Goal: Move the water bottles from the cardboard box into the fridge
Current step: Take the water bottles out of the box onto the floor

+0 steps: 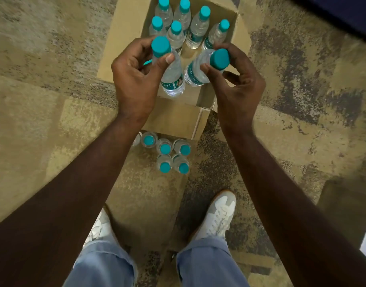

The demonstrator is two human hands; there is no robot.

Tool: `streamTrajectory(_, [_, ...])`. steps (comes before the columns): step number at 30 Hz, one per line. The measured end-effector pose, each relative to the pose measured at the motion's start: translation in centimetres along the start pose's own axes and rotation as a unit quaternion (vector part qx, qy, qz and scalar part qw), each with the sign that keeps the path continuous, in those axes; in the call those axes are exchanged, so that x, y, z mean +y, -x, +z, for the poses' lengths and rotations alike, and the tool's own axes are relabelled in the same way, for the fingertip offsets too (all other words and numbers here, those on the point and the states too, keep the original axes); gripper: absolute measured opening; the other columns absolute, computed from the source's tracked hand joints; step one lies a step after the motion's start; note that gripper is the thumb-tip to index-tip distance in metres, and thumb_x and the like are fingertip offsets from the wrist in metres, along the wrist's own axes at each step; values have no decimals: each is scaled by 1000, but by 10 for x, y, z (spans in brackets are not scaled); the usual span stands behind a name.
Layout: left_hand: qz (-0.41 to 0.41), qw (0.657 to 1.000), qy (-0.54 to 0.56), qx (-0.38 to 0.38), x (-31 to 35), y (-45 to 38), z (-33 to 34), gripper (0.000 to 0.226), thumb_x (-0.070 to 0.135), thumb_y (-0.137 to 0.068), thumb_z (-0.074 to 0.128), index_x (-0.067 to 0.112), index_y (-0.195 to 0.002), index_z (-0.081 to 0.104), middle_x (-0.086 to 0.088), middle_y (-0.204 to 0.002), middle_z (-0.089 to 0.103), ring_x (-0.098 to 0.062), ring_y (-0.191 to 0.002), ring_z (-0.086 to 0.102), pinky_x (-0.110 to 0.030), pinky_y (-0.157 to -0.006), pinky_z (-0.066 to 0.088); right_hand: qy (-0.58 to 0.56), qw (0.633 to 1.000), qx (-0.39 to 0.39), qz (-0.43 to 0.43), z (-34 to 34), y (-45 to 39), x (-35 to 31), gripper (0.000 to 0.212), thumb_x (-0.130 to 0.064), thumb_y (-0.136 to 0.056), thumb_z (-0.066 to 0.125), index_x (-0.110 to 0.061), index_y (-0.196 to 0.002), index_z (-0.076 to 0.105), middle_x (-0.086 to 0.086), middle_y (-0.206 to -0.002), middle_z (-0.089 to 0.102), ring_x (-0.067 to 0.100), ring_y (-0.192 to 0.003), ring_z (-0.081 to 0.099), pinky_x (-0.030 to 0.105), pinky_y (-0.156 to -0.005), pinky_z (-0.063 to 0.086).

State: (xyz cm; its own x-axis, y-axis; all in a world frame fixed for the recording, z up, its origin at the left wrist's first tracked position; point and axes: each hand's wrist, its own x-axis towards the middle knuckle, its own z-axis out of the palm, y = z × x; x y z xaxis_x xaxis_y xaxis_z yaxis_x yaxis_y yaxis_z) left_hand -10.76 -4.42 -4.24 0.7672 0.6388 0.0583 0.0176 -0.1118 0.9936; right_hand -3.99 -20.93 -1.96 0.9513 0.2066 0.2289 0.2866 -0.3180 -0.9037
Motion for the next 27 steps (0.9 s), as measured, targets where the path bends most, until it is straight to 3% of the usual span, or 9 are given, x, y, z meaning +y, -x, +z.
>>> streamTrajectory(5, [-9,1000,-13,-26,14,20,-24,33,17,-89,77,-6,-111,68,-16,-107,74,-28,-104,71,-47,-87,59,10,1000,-29,4,-9,24,-24,39,-24,-86,80,-1,-116,69,4,-112,73,14,-103,69,45,-75,58])
streamTrajectory(8, [-23,999,-7,-29,21,40,-41,31,14,-88,78,-5,-110,69,-16,-106,74,-28,-103,72,-40,-87,60,12,999,-48,9,-12,41,-34,37,-25,-87,79,-1,-114,70,5,-110,73,17,-99,69,44,-72,58])
streamTrajectory(11, [-35,999,-17,-28,19,61,-61,30,14,-86,80,-1,-110,70,-8,-104,74,-22,-100,73,-34,-85,59,27,997,-69,21,-14,59,-43,34,-27,-87,78,-4,-111,71,0,-106,73,12,-94,69,34,-72,57])
streamTrajectory(14, [-48,998,-31,-26,12,79,-81,29,18,-85,81,4,-109,72,-6,-104,75,-22,-99,73,-45,-86,60,18,995,-93,35,-14,80,-49,29,-25,-87,78,-8,-110,71,-4,-105,72,7,-93,68,23,-71,54])
streamTrajectory(17, [-63,997,-39,-32,8,95,-98,30,21,-83,83,10,-109,72,-5,-107,76,-23,-102,73,-53,-85,59,21,991,-122,48,-11,103,-51,28,-24,-86,79,-12,-110,71,-4,-105,73,11,-92,68,26,-72,55])
streamTrajectory(23, [-78,994,-61,-46,6,128,-126,33,14,-80,84,7,-110,72,2,-105,75,-10,-100,72,-32,-88,59,66,979,-183,66,3,143,-50,35,-30,-85,80,-10,-113,72,-3,-108,73,11,-95,68,36,-75,59])
streamTrajectory(27, [-85,991,-74,-66,-3,146,-142,38,14,-79,86,5,-113,72,-1,-112,74,-13,-107,71,-36,-93,58,89,967,-225,78,15,162,-42,42,-35,-83,80,-13,-117,71,-2,-113,73,6,-99,68,33,-81,60])
